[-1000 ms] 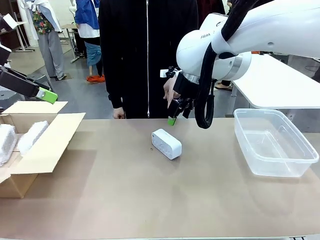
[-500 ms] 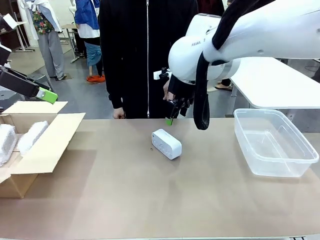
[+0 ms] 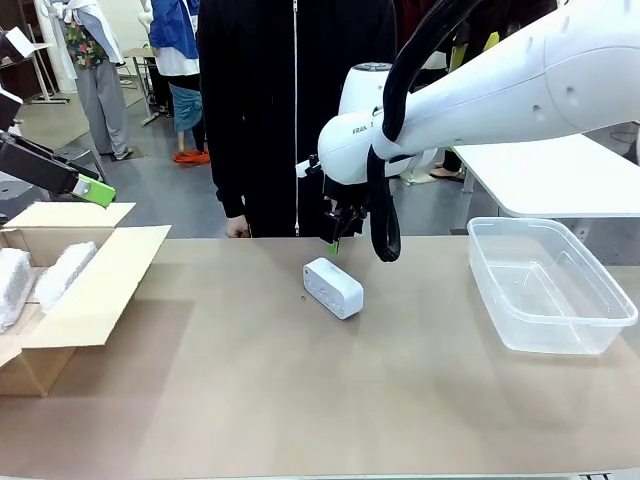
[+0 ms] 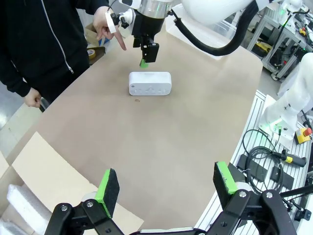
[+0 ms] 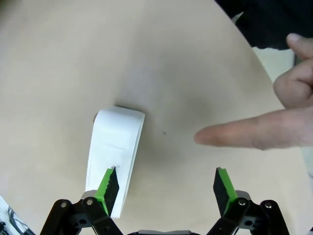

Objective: Separate and place wrapped and unwrapped clocks.
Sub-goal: Pick up the Digital clock indicated by the person.

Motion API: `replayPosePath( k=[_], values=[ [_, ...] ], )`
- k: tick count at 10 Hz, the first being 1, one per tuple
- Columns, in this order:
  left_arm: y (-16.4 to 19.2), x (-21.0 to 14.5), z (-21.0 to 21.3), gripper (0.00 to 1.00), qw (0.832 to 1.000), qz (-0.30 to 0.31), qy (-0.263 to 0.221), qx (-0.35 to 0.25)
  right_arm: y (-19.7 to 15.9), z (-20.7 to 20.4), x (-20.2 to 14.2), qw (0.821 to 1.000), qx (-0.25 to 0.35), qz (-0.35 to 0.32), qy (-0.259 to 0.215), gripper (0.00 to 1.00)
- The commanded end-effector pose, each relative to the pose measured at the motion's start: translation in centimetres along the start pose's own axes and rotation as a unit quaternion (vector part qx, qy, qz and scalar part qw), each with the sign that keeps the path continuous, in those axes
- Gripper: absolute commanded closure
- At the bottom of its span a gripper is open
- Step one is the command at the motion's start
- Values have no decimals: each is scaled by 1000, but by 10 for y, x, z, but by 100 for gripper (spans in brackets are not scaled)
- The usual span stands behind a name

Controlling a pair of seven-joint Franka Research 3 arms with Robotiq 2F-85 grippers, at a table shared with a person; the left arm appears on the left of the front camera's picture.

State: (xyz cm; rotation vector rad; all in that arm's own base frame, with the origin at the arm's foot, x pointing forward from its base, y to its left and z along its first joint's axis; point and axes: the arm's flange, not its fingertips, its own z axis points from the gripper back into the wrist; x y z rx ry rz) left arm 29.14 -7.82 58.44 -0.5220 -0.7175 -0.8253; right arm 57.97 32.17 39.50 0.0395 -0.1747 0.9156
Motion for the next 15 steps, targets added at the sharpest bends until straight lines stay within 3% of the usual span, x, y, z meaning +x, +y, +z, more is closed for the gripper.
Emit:
replayPosePath(
  k=[1, 6, 15],
  values=[
    [-1, 2, -2, 0, 1000, 4, -4, 0, 6, -7, 3, 1000, 5, -3, 5, 0],
    [-1, 2, -2, 0, 1000, 4, -4, 0, 38, -22, -4, 999, 5, -36, 15, 0],
    [-1, 2, -2, 0, 1000, 4, -4, 0, 45, -50, -17, 999, 33, -25, 33, 0]
  ],
)
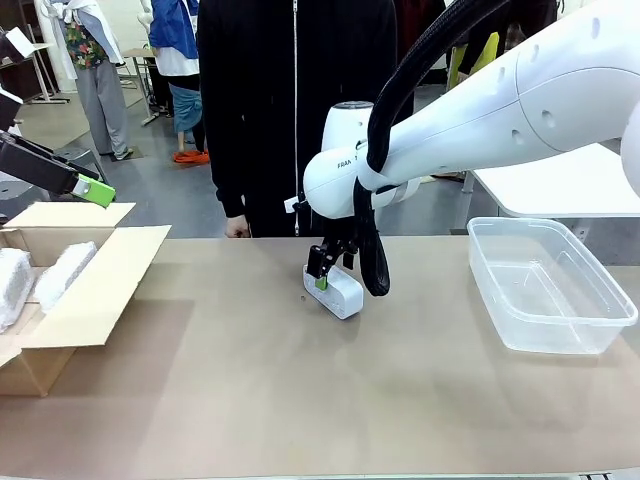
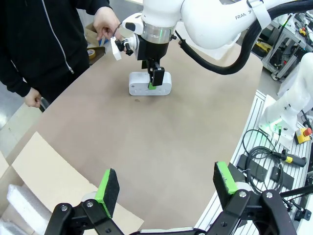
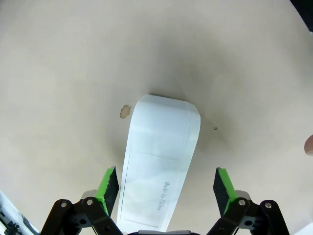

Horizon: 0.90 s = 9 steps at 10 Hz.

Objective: Separate and place wrapped and unwrapped clocks.
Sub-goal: Pick up the Digital clock indicated by the person.

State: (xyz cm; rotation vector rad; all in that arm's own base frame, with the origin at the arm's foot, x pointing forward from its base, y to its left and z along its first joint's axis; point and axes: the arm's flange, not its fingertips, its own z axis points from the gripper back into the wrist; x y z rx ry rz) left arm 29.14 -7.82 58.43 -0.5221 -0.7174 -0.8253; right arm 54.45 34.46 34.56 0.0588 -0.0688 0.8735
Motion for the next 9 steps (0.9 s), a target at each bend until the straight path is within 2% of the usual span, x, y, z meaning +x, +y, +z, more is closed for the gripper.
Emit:
replayPosePath(
  k=[1, 3, 4, 5, 6, 7, 9],
  values=[
    [-1, 2, -2, 0, 1000, 4, -4, 0, 1, -5, -5, 1000, 6, -1, -14, 0],
    [-1, 2, -2, 0, 1000, 4, -4, 0, 0, -9, -7, 1000, 15, 4, -12, 0],
    [-1, 2, -2, 0, 1000, 4, -4, 0, 0, -11, -6, 1000, 18, 3, -12, 3],
    [-1, 2, -2, 0, 1000, 4, -4, 0, -1, -12, -6, 1000, 22, -3, -4, 18],
    [-1, 2, -2, 0, 1000, 4, -4, 0, -2, -13, -5, 1000, 26, -2, 0, 21],
    [-1, 2, -2, 0, 1000, 4, -4, 0, -2, -13, -6, 1000, 23, 7, -3, 36],
    [-1, 2, -2, 0, 1000, 4, -4, 0, -3, -13, -7, 1000, 27, 4, 0, 36]
  ],
)
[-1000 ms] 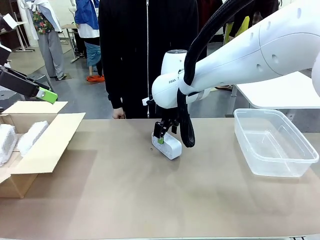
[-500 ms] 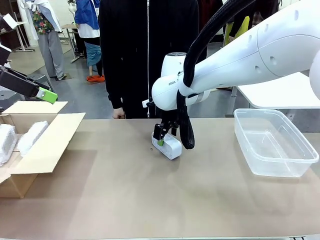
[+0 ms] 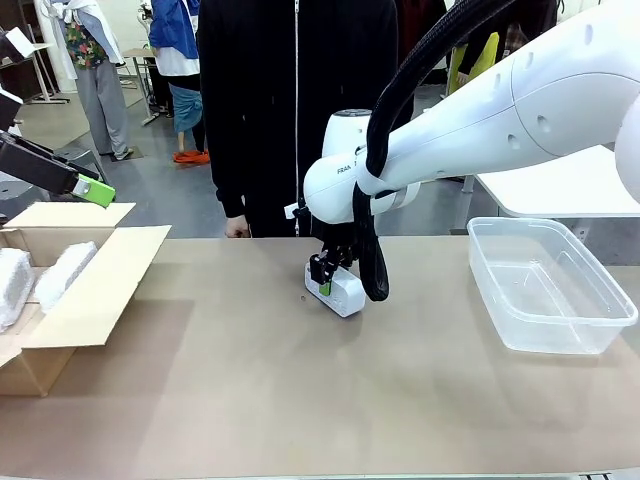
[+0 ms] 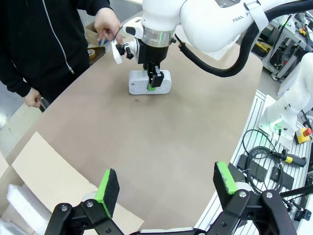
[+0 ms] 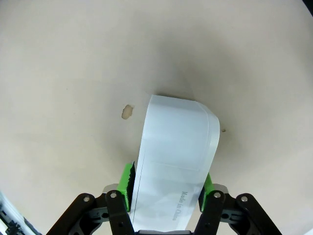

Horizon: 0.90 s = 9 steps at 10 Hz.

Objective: Separate and place wrapped and unwrapped clocks.
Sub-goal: Pick up the Digital clock indicated by the person.

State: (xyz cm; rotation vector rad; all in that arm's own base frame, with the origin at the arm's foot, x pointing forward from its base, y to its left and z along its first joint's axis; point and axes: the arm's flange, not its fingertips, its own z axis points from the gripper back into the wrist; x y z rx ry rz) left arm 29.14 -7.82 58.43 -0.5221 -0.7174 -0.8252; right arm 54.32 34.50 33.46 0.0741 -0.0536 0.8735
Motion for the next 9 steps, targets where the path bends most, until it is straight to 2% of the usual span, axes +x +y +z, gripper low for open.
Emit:
replayPosePath(
  k=[1, 5, 6, 9],
  values=[
    [-1, 2, -2, 0, 1000, 4, -4, 0, -4, -2, -5, 1000, 18, 3, -3, 36],
    [-1, 2, -2, 0, 1000, 4, -4, 0, -3, 0, -5, 1000, 17, 1, 4, 36],
    [-1, 2, -2, 0, 1000, 4, -4, 0, -3, 1, -6, 1000, 16, 1, 5, 55],
    [-1, 2, -2, 0, 1000, 4, -4, 0, -1, 2, -5, 1000, 12, 4, 11, 55]
  ],
)
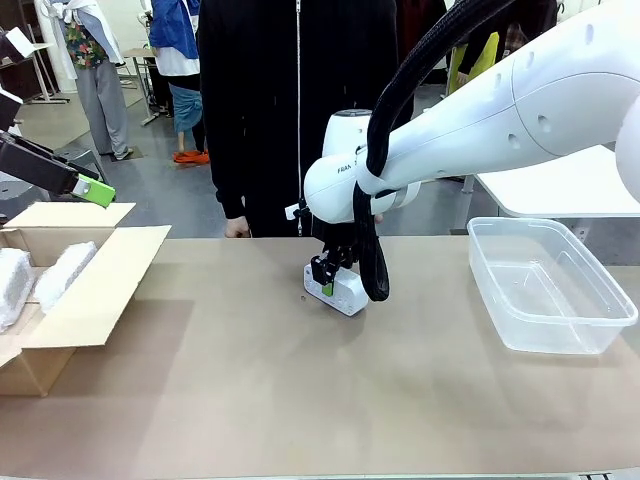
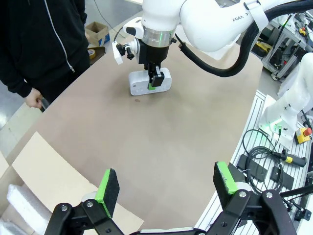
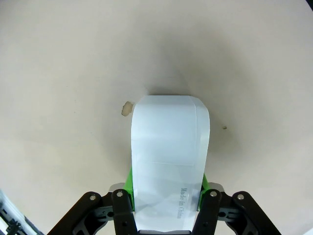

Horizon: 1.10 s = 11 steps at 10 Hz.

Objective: Separate and place wrapped and unwrapped clocks.
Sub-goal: Pick up the Digital clock indicated by the person.

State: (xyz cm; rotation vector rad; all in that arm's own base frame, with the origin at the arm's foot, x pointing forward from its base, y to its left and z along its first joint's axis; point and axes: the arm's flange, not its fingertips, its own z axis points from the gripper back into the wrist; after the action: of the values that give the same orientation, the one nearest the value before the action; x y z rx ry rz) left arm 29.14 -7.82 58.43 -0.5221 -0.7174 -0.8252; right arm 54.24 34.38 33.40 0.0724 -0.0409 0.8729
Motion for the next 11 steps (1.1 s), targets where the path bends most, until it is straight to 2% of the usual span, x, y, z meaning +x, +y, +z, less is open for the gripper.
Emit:
replayPosePath(
  k=[1, 2, 4, 6, 7, 8, 9, 10, 11],
  values=[
    [-1, 2, -2, 0, 1000, 4, -4, 0, 0, 9, -5, 1000, 6, 5, 5, 55],
    [-1, 2, -2, 0, 1000, 4, -4, 0, 0, 29, -10, 1000, 11, 9, 0, 55],
    [-1, 2, -2, 0, 1000, 4, -4, 0, -15, 79, -30, 999, 44, -32, 1, 55],
    [-1, 2, -2, 0, 1000, 4, -4, 0, -9, 133, -73, 997, 77, -2, -7, 55],
    [-1, 2, -2, 0, 1000, 4, -4, 0, -7, 148, -90, 997, 69, -14, -20, 55],
    [-1, 2, -2, 0, 1000, 4, -4, 0, -9, 146, -84, 997, 62, 1, -50, 55],
    [-1, 2, -2, 0, 1000, 4, -4, 0, -19, 119, -38, 996, 73, 39, -17, 55],
    [-1, 2, -2, 0, 1000, 4, -4, 0, -9, 163, -75, 998, 62, -10, -23, 55],
    [-1, 2, -2, 0, 1000, 4, -4, 0, -9, 163, -75, 998, 62, -10, -23, 55]
  ],
)
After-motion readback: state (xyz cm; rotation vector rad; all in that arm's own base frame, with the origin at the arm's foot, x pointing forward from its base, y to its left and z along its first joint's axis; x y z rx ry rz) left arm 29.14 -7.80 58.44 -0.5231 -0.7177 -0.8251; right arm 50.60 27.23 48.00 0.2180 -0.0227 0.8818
